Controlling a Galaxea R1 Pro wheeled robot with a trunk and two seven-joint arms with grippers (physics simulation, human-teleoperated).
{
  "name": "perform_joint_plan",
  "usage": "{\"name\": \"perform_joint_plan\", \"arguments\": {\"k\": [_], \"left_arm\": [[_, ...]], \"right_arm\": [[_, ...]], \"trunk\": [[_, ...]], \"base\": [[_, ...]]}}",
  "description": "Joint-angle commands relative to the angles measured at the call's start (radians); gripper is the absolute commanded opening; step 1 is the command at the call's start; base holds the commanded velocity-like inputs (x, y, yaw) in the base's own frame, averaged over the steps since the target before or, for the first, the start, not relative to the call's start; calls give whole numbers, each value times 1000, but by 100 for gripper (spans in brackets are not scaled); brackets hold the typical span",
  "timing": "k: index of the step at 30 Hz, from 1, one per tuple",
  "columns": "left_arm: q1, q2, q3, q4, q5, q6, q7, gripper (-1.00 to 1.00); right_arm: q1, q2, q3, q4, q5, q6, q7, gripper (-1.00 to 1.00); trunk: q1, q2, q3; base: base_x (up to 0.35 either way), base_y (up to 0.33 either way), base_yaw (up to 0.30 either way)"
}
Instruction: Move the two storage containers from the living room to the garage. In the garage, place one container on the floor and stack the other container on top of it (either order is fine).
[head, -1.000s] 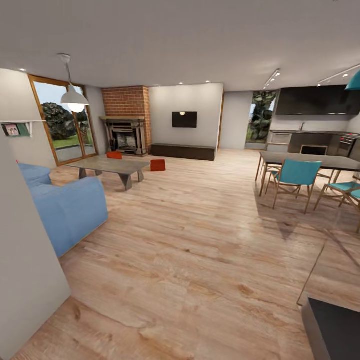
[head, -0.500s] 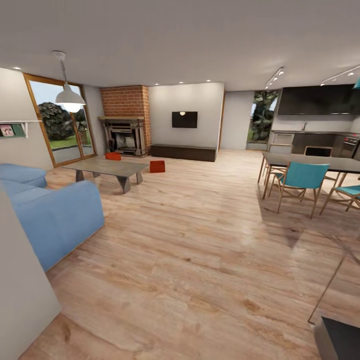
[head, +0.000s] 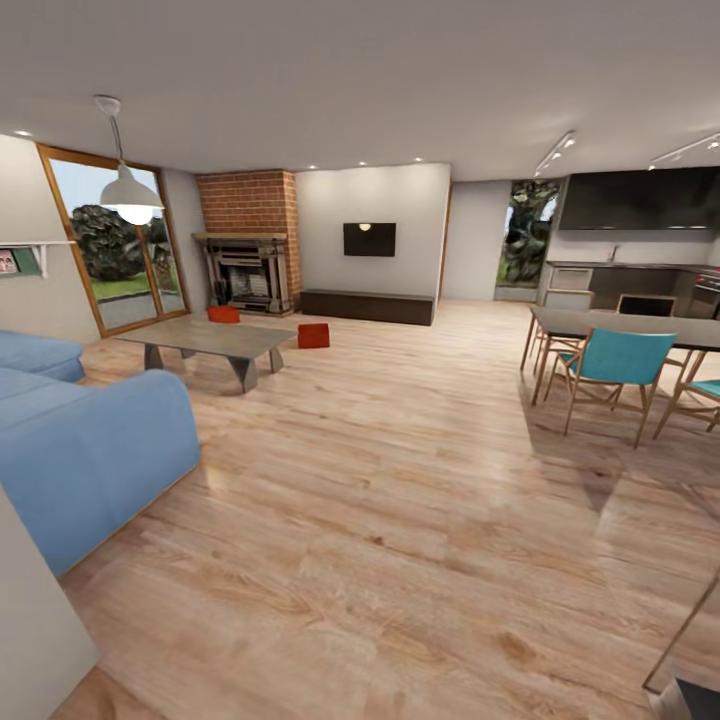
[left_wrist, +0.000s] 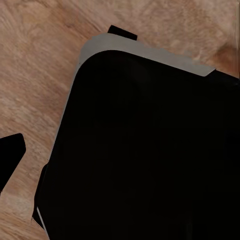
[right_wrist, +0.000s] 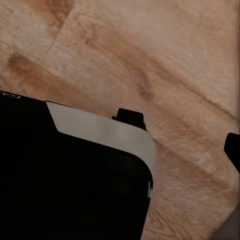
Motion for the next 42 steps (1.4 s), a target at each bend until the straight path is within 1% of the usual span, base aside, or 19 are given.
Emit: {"name": "perform_joint_plan", "arguments": {"k": [1, 42], "left_arm": [[0, 0, 1, -2, 4, 3, 3, 100], [0, 0, 1, -2, 4, 2, 3, 100]], "right_arm": [[-1, 1, 8, 2, -10, -5, 1, 100], [-1, -1, 5, 2, -10, -4, 8, 100]], "trunk": [[1, 0, -1], [1, 0, -1]], "base": [[322, 0, 0], [322, 0, 0]]}}
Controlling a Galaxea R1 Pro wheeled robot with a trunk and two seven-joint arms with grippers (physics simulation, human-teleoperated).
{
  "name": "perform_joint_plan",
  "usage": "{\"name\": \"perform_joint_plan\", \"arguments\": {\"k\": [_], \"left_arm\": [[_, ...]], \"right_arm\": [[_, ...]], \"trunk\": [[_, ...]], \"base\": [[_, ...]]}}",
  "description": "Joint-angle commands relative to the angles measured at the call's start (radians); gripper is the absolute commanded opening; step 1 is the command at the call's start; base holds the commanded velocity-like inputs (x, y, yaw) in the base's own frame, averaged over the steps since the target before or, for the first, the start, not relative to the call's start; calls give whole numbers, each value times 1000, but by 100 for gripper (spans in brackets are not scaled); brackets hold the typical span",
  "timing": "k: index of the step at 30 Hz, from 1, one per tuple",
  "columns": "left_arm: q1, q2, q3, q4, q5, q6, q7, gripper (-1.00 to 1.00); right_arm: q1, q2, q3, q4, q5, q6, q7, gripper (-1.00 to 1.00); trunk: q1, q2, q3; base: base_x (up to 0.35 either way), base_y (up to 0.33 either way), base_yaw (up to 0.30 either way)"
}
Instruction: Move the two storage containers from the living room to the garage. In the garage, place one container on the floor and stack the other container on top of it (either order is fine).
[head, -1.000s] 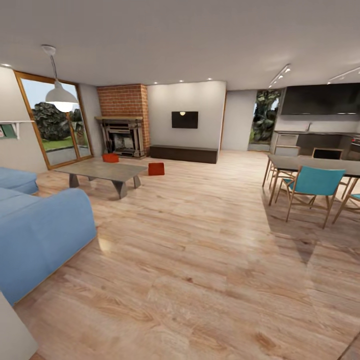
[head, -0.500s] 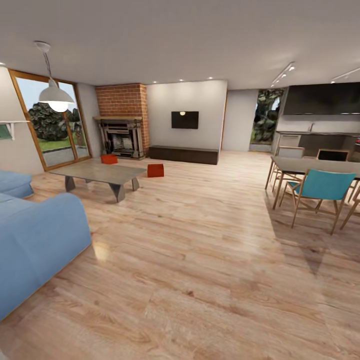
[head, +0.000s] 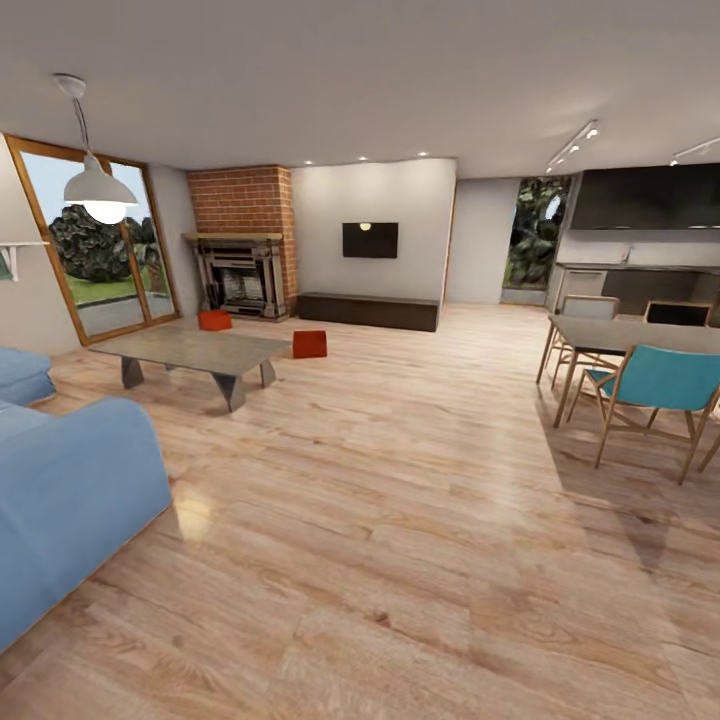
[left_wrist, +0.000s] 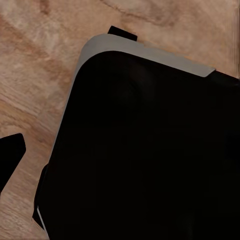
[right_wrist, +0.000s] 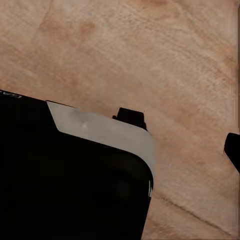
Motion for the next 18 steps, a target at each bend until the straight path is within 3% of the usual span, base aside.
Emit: {"name": "perform_joint_plan", "arguments": {"k": [1, 18], "left_arm": [[0, 0, 1, -2, 4, 3, 3, 100], [0, 0, 1, -3, 4, 0, 3, 100]], "right_arm": [[-1, 0, 8, 2, -11, -5, 2, 100], [-1, -3, 5, 2, -16, -5, -3, 100]], "trunk": [[1, 0, -1], [1, 0, -1]], "base": [[322, 0, 0], [322, 0, 0]]}}
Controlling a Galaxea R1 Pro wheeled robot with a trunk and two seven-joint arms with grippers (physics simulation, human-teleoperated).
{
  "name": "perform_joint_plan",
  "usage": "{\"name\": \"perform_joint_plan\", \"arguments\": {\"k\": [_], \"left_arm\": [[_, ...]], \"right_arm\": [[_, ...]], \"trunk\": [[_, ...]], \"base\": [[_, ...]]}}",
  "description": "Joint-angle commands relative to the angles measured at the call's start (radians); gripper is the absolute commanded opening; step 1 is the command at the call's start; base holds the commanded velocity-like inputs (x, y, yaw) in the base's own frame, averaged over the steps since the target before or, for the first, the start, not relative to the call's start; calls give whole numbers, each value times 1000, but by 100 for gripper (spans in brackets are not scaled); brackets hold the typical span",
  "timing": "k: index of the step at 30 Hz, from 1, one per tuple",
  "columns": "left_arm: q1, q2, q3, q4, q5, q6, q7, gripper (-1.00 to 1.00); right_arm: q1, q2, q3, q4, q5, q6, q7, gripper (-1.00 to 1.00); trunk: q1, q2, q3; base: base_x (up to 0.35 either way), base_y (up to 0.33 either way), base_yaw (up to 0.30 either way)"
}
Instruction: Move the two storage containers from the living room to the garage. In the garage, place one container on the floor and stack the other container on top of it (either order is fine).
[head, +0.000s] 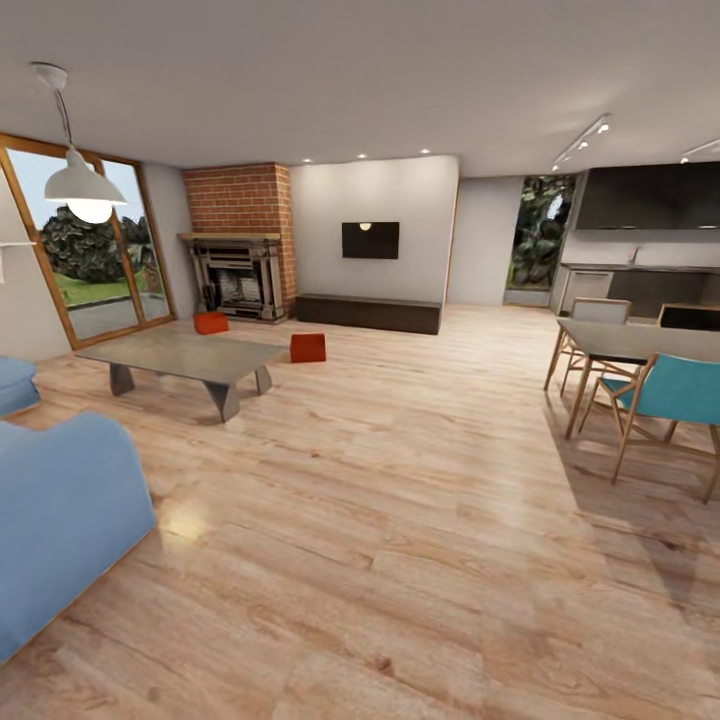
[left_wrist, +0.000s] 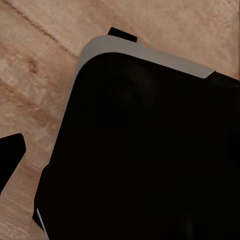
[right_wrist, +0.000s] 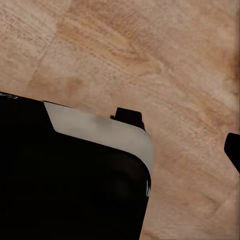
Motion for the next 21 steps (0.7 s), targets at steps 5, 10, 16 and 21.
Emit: {"name": "perform_joint_plan", "arguments": {"k": [5, 10, 16, 21], "left_arm": [[0, 0, 1, -2, 3, 3, 3, 100], [0, 0, 1, -3, 4, 2, 3, 100], [0, 0, 1, -3, 4, 3, 3, 100], [0, 1, 0, -3, 4, 3, 3, 100]], "right_arm": [[-1, -1, 8, 2, -10, -5, 1, 100], [-1, -1, 9, 2, -10, -5, 1, 100], [-1, -1, 8, 2, -10, -6, 0, 100], [-1, -1, 8, 2, -10, -6, 0, 100]], "trunk": [[1, 0, -1], [1, 0, -1], [1, 0, -1], [1, 0, -1]], "base": [[322, 0, 0], [322, 0, 0], [322, 0, 0], [322, 0, 0]]}}
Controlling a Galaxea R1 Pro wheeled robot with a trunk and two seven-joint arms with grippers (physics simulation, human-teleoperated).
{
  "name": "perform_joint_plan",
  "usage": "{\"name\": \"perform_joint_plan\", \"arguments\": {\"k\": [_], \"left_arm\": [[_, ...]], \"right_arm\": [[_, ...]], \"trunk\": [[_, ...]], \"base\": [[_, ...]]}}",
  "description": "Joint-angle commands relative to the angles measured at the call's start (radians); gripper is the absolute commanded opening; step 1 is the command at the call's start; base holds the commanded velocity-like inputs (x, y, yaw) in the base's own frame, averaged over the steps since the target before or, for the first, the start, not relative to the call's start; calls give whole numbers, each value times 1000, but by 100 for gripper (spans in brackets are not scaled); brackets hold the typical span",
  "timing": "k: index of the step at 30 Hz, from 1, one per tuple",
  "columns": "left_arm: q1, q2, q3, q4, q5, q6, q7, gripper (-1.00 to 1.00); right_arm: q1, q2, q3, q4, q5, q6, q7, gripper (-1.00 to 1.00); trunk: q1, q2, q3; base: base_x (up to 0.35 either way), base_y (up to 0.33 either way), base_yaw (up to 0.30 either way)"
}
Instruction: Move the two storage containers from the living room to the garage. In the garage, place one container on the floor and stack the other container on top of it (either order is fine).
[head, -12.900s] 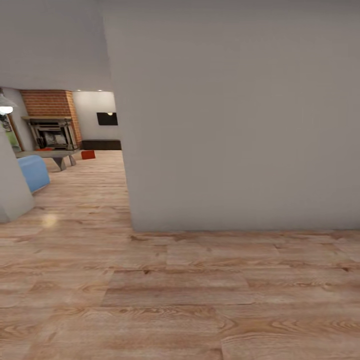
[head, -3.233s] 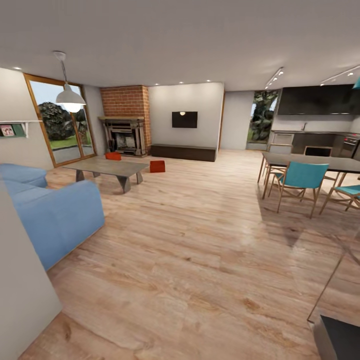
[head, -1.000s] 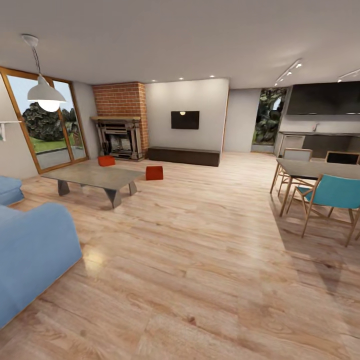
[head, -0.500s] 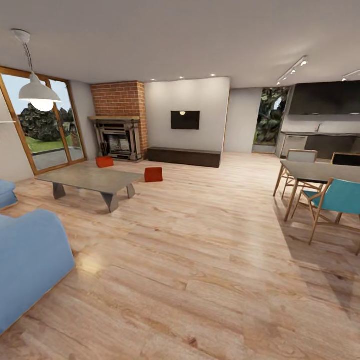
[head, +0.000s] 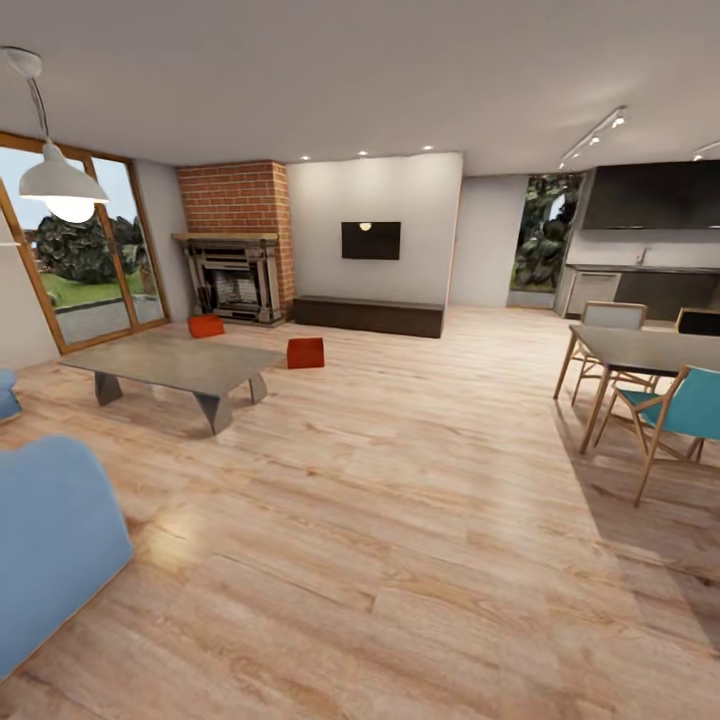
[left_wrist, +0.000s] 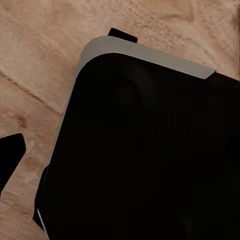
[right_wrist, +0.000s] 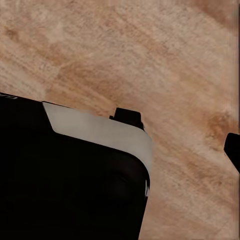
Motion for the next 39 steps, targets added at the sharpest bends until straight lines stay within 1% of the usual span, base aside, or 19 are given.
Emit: {"name": "perform_joint_plan", "arguments": {"k": [1, 39], "left_arm": [[0, 0, 1, -2, 4, 3, 3, 100], [0, 0, 0, -2, 4, 3, 3, 100]], "right_arm": [[-1, 2, 9, 2, -8, -5, 1, 100], [-1, 0, 12, 2, -8, -3, 1, 100]], "trunk": [[1, 0, -1], [1, 0, -1]], "base": [[322, 0, 0], [321, 0, 0]]}}
